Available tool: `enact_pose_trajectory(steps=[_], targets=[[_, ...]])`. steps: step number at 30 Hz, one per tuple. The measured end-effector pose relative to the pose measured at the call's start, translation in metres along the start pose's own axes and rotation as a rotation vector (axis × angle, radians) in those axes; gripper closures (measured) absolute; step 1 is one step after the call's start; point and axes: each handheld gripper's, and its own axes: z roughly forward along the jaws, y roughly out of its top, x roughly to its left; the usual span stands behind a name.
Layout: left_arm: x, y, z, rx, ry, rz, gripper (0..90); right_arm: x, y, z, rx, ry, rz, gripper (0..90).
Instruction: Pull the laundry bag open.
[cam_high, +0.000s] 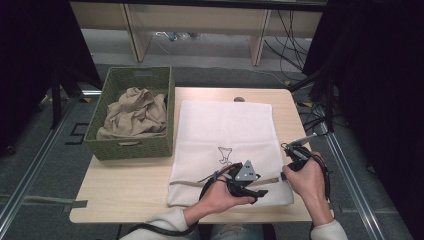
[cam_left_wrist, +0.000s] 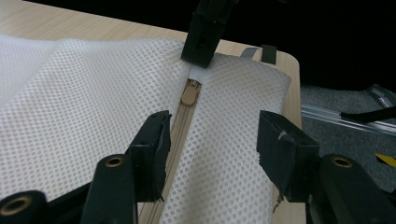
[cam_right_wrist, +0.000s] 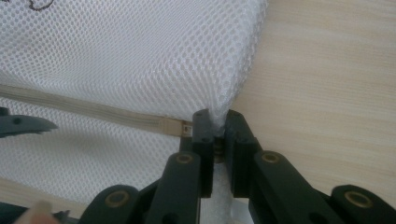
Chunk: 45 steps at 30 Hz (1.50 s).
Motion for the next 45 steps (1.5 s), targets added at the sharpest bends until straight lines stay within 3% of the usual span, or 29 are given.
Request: enact_pose_trajectory(steps=[1, 4, 5, 8, 21, 23, 24, 27, 28, 29, 30, 33, 37, 40, 45], targets=[[0.000, 0.000, 0.001, 0.004, 0.002, 0.011, 43.8, -0.004, 0.000, 0.001, -0.008, 0.000, -0.042, 84.8], [-0.002, -0.001, 0.007, 0.016, -0.010, 0.025, 42.9, -0.005, 0.000, 0.001, -0.026, -0.001, -0.073, 84.8], [-0.003, -0.002, 0.009, 0.002, -0.013, 0.017, 42.9, -0.003, 0.000, 0.000, -0.010, 0.000, -0.047, 84.8], [-0.003, -0.001, 0.013, -0.005, -0.017, 0.014, 42.8, -0.001, 0.000, 0.000, -0.007, -0.002, -0.033, 84.7], [0.003, 0.005, 0.037, -0.001, -0.020, -0.004, 42.5, 0.001, -0.001, -0.001, -0.012, -0.008, -0.052, 84.7], [0.005, 0.004, 0.041, -0.001, -0.022, -0.017, 42.5, 0.004, -0.002, -0.002, -0.009, -0.009, -0.010, 84.7], [0.005, 0.003, 0.042, 0.010, -0.030, -0.023, 42.5, 0.001, -0.001, -0.001, -0.012, -0.008, -0.043, 84.7], [0.005, 0.003, 0.045, 0.006, -0.033, -0.033, 42.6, 0.002, -0.001, -0.001, -0.011, -0.008, -0.043, 84.7], [0.005, 0.003, 0.048, 0.003, -0.039, -0.045, 42.6, -0.001, -0.001, 0.001, -0.031, -0.007, -0.082, 84.7], [0.005, 0.003, 0.048, 0.003, -0.039, -0.045, 42.6, -0.001, -0.001, 0.001, -0.031, -0.007, -0.082, 84.7], [0.007, 0.003, 0.049, 0.007, -0.042, -0.044, 42.6, 0.002, -0.001, -0.001, -0.010, -0.006, -0.045, 84.7], [0.006, 0.004, 0.050, -0.002, -0.048, -0.057, 43.0, 0.000, -0.001, 0.001, -0.031, -0.008, -0.083, 84.7], [0.007, 0.004, 0.052, 0.001, -0.050, -0.055, 43.3, 0.002, -0.001, 0.001, -0.019, -0.005, -0.056, 84.7], [0.006, 0.005, 0.052, -0.012, -0.076, -0.081, 44.8, 0.002, -0.001, 0.001, -0.016, -0.007, -0.051, 84.7], [0.004, 0.007, 0.051, -0.007, -0.072, -0.089, 47.7, 0.000, -0.001, 0.001, -0.029, -0.005, -0.079, 84.7]])
